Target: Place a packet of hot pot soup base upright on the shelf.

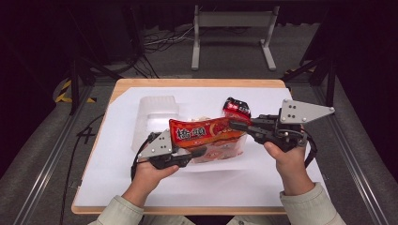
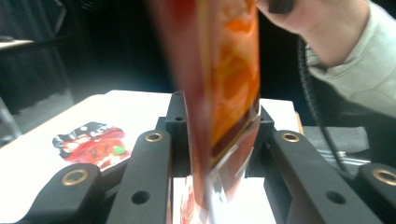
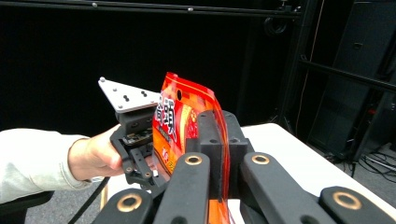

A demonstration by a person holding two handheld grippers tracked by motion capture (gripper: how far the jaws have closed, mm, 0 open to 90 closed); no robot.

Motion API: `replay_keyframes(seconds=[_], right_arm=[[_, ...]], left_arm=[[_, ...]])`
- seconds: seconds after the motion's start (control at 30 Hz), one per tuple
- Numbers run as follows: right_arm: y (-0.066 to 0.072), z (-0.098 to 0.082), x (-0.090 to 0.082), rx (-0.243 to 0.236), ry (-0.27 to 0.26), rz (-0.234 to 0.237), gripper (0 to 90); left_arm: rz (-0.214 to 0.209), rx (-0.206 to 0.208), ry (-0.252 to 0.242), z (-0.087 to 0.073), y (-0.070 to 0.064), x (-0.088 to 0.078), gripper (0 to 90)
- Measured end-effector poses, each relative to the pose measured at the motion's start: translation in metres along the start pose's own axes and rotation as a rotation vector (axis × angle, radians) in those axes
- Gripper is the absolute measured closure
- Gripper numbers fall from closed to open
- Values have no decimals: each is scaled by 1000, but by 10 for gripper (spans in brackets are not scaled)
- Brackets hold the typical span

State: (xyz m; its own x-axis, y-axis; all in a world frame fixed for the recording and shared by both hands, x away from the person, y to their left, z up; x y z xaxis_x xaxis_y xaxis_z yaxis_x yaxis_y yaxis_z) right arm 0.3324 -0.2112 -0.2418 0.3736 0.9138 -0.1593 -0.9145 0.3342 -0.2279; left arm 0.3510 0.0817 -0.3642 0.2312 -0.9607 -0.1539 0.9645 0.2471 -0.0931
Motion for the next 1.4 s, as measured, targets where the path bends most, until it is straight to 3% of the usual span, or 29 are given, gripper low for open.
replay_keyframes(seconds=[0.03,0.07,0.2,0.23,0.43,0.5,0.53,0.7,1.0,1.13,1.17,1.2,1.27,1.3,1.4], right_arm=[[0,0,0,2,0,-1,900],[0,-1,-1,1,-1,-2,900],[0,-3,0,6,0,-6,900],[0,-4,0,5,2,-10,900],[-1,-5,0,6,7,-14,900],[-1,-6,1,7,8,-13,900],[-1,-6,2,6,12,-16,900],[-2,-8,3,15,13,-13,900],[-3,-8,3,16,12,-10,900],[-5,-7,5,16,19,-32,888],[-5,-7,5,16,18,-37,861],[-6,-7,5,28,5,-40,723],[-7,-7,8,49,3,-23,577],[-7,-7,8,49,3,-23,577],[-5,-9,11,39,19,-66,417]], left_arm=[[-5,-9,0,0,0,0,705],[-5,-43,24,0,-1,-1,705],[-12,-59,30,1,-2,-1,707],[-29,-82,37,0,0,0,707],[-22,-94,49,1,-1,-1,709],[-47,-147,71,2,0,-2,710],[-52,-154,80,3,0,-2,709],[-18,-138,88,3,-1,-3,710],[2,-164,82,5,-7,-5,711],[14,-179,85,8,-9,-7,712],[17,-177,82,8,-9,-8,712],[39,-171,67,10,-11,-9,713],[62,-171,50,11,-14,-11,712],[62,-171,50,11,-14,-11,712],[51,-200,28,13,-13,-16,713]])
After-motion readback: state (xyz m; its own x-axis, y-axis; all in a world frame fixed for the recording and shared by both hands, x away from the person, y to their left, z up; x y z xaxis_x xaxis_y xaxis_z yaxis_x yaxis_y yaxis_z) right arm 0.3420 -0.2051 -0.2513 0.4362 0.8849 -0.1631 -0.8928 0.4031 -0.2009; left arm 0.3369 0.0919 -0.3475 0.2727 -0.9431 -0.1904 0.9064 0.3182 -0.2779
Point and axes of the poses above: each handheld gripper's, and its own axes: x roughly forward along the jaws, z roughly out of its top, y roughly to its left, the point moved 1 cm from there along x, roughly forward along the jaws, and after that the axes turned 9 degrees about -x, right-handed, at the moved point
